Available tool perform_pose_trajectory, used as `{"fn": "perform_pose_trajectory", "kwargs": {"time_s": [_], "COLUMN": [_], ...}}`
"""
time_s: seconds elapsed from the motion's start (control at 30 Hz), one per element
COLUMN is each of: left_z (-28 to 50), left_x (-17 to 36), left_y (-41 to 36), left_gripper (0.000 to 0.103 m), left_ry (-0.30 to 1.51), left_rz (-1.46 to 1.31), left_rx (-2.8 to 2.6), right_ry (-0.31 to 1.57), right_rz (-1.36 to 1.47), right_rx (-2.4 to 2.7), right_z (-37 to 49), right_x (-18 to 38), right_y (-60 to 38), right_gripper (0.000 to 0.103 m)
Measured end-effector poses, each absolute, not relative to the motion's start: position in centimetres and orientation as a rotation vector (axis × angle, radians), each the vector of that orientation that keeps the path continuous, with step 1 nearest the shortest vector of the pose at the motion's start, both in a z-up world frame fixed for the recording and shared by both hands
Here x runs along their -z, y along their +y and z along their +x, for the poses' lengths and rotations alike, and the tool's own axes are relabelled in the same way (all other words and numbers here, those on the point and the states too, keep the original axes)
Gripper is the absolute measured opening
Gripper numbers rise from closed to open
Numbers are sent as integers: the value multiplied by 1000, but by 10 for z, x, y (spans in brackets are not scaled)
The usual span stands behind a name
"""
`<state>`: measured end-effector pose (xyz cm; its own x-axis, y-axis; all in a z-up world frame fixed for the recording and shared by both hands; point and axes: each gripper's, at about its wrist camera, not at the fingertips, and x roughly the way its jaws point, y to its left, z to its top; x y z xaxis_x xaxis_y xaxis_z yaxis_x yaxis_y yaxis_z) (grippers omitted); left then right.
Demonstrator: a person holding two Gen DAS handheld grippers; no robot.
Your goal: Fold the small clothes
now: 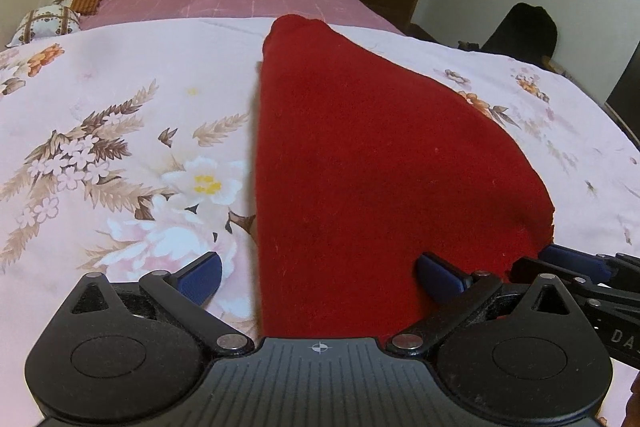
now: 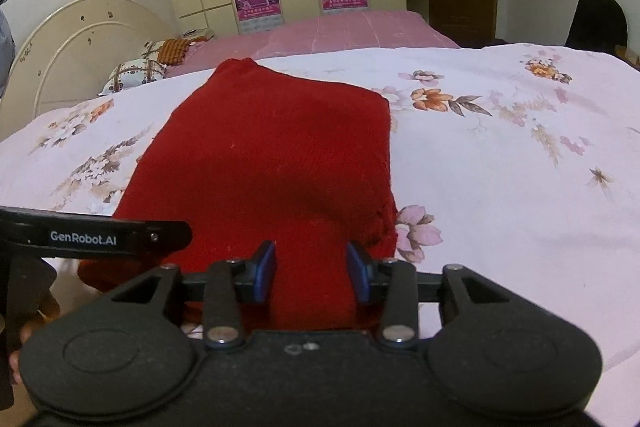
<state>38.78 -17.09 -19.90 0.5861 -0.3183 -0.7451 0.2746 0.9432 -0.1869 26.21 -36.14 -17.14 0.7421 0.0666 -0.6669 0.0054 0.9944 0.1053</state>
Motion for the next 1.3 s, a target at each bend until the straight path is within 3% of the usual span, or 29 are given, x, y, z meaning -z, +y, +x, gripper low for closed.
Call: {"fn": "perform_pose_trajectory", "kwargs": {"time_s": [0.23,0.43,0.8,0.9,1.3], "left_z": [388,400,435,435,443], "left_x": [183,162,197,196,187], "left_y": [-170,-171,-175,-174,-179], "left_gripper": [103,103,103,103,103], "left_ry": [844,783,868,874,874], "left_rz": [-66,-85,-137,-146,-152], "left_rx": [360,378,324,331,356], "right_ry": [712,656,657,720,667], "right_rz": [145,162,186,197,229], "right_rx": [-32,0,7,13,-7], "right_z": [264,275,318,327,326], "right_x": [160,149,156,172,160], "right_y": [-369,-381,-390,-393,-399], "right_gripper": [47,44,42,43,49]}}
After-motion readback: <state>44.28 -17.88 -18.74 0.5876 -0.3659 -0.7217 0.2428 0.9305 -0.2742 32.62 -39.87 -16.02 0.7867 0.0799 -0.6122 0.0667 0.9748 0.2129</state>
